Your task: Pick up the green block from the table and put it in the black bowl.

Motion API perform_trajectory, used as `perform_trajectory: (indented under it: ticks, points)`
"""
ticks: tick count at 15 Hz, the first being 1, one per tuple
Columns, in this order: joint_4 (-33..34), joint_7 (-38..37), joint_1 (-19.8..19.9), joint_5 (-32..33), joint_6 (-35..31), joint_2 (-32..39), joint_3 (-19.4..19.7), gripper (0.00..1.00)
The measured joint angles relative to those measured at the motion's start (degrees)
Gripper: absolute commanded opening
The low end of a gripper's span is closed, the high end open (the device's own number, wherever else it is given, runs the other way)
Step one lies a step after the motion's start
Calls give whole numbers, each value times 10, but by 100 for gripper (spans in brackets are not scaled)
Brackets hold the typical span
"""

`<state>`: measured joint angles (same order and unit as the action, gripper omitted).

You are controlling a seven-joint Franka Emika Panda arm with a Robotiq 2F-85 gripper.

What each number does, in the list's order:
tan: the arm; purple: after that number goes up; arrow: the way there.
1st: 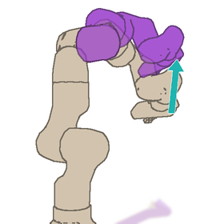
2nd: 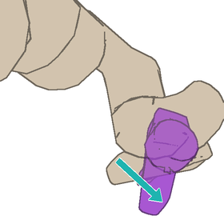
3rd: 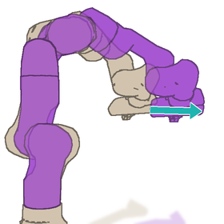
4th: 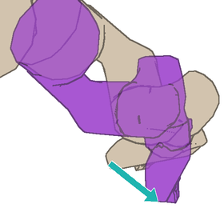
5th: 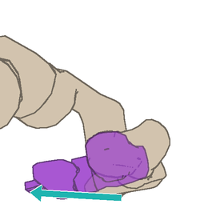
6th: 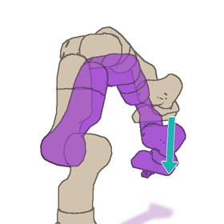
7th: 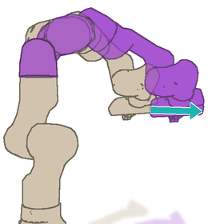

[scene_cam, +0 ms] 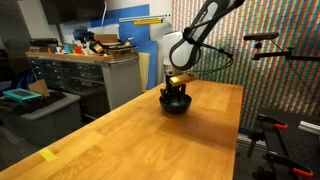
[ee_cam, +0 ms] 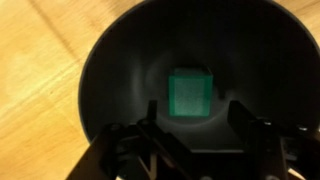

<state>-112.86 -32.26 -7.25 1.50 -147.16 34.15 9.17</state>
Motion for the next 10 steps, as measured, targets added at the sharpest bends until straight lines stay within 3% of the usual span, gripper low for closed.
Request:
perform_trajectory:
  ticks: [10]
  points:
    - [-2, 0, -2, 0, -5, -38, -2, 100]
